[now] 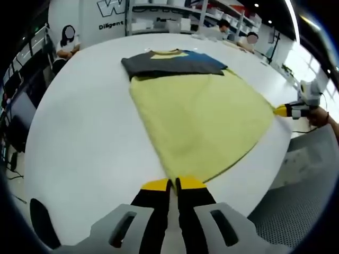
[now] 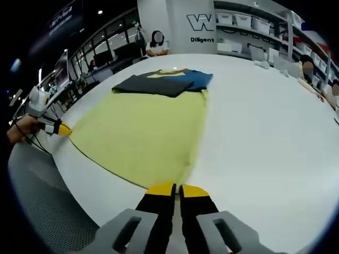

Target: Fold the garment on the visible template until the final outline fits inside the template.

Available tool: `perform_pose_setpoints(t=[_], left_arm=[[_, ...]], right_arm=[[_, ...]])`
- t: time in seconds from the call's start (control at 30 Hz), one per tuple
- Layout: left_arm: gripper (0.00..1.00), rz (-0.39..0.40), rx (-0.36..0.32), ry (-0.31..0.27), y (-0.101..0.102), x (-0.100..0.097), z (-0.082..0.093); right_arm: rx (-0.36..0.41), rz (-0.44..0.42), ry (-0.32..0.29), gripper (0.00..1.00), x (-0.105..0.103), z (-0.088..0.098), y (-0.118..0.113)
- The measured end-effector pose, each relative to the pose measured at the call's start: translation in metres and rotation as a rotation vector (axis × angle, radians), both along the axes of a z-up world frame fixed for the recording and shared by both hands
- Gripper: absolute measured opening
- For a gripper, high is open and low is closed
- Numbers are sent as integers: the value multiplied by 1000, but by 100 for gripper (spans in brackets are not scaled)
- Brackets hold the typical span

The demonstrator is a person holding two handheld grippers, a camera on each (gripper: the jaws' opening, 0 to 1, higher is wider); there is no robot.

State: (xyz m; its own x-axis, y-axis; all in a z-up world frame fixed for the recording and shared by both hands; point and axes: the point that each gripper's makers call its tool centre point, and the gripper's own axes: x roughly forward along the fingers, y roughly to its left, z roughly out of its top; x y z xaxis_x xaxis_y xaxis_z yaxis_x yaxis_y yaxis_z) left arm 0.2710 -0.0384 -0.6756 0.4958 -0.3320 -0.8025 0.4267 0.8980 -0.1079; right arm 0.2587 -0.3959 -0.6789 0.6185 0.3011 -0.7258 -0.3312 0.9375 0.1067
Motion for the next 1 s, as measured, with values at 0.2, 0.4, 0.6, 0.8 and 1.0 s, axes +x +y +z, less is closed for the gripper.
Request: perform_pose_setpoints(t=[0.2,0.4,0.6,0.8,1.0], left_arm=[[2,-14,13,-1,0,0,0],[1,-20,32,5,-1,-2,1],[1,-36,47,39,0,-11,1],[1,-51,59,73,1,-19,-1],[1,-78,97,109,5,-30,0]], right_arm=[[32,-13,10,0,0,1,-2],[17,6,15,0,-1,3,-2],[8,32,29,0,-7,4,0],[60,31,39,0,-15,11,3],[55,83,69,0,-28,11,8]])
